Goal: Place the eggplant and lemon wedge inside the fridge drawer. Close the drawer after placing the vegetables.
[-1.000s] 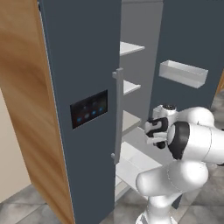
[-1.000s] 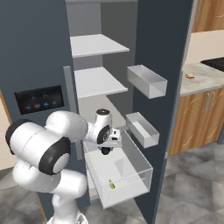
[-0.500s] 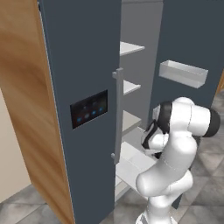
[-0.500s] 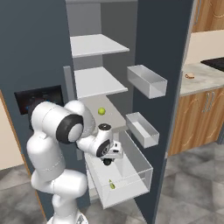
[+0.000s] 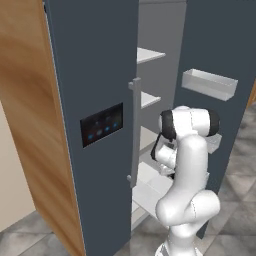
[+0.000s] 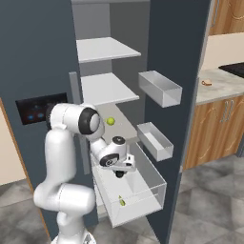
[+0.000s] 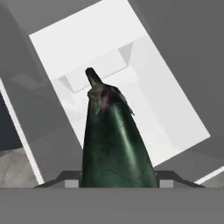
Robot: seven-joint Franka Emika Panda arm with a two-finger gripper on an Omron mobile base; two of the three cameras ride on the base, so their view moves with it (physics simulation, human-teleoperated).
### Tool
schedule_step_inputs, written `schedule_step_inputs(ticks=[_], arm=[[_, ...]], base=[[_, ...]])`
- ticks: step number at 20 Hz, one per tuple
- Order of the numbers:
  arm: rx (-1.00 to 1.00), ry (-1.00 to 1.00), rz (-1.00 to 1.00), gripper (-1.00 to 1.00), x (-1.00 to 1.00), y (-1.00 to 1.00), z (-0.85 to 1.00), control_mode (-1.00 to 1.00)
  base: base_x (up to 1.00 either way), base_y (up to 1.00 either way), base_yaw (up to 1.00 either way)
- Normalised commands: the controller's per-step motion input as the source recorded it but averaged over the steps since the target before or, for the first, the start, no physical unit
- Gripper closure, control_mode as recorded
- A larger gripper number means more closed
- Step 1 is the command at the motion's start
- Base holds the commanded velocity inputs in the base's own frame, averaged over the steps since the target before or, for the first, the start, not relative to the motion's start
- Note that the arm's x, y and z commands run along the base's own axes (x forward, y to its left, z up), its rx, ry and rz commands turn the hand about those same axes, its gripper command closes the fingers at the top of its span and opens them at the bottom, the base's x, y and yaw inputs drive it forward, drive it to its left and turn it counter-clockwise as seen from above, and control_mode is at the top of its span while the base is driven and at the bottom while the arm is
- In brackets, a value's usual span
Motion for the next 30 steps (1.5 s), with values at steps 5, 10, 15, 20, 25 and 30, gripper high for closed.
schedule_step_inputs(ticks=[5,10,15,20,25,30], arm=[[0.0,0.11,0.0,1.0,0.76,-0.3,-0.56,-1.0],[0.0,0.18,0.0,1.0,0.67,-0.14,-0.31,-1.0],[0.0,0.17,0.0,1.0,0.6,-0.01,-0.29,-1.0],[0.0,0.13,0.0,1.0,0.6,-0.11,-0.24,-1.0],[0.03,0.09,0.0,1.0,0.52,-0.26,-0.39,-1.0],[0.01,0.06,0.0,1.0,0.41,-0.25,-0.67,-1.0]], base=[[0.0,0.0,0.0],[0.0,0.0,0.0],[0.0,0.0,0.0],[0.0,0.0,0.0],[0.0,0.0,0.0],[0.0,0.0,0.0]])
